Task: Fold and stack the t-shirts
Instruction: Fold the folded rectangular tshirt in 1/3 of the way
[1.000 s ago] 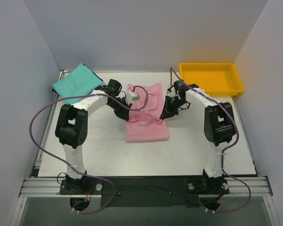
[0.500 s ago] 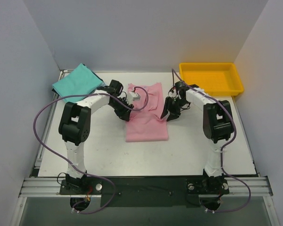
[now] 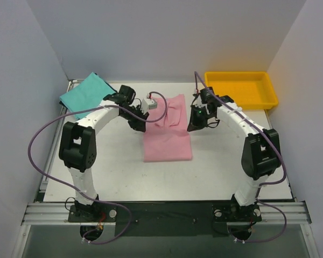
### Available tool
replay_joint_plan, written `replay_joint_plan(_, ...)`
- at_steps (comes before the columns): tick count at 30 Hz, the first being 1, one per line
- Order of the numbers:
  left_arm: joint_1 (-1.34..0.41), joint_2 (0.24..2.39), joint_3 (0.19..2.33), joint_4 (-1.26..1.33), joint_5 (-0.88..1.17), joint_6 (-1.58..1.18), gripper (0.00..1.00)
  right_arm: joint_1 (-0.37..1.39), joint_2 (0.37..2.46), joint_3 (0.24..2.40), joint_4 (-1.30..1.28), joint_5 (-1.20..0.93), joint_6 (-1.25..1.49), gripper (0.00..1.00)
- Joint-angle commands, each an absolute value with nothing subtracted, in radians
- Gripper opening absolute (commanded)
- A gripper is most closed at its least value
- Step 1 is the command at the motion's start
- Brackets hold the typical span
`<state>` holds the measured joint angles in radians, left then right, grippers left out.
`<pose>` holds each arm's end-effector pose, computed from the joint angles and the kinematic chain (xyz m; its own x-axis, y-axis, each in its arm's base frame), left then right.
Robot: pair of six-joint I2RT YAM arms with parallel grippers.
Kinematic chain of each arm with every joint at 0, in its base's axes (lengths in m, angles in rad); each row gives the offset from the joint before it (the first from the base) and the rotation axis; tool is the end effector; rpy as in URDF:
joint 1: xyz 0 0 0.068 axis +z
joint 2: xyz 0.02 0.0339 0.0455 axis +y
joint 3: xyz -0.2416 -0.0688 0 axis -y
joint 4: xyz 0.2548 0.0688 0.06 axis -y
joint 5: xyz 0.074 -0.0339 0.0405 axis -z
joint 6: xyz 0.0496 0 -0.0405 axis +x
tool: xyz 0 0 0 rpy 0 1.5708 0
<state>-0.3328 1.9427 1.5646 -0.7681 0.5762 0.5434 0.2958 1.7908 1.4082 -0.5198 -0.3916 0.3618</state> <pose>0.3828 -0.1609 0.1950 -0.4858 0.6267 -0.6093 0.8613 0.4617 -0.2119 0.3826 0.1364 0.2158 -0.8776 0.0746 -0.4736 -0.1979 0.8434 0.4995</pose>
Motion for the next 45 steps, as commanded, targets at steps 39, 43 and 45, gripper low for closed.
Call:
replay_joint_plan(39,-0.689,1.706,1.18,-0.691,0.335,0.89,0.77,0.339,1.704,0.97,-0.338,-0.354,0.557,0.58)
replay_joint_plan(43,-0.689,1.729,1.172,-0.64,0.302,0.876,0.78,0.345,1.727,0.95,-0.285,-0.379,0.597,0.57)
replay_joint_plan(45,-0.69,1.727,1.149,-0.627,0.296,0.88,0.77,0.348,1.727,0.936,-0.269,-0.383,0.61,0.57)
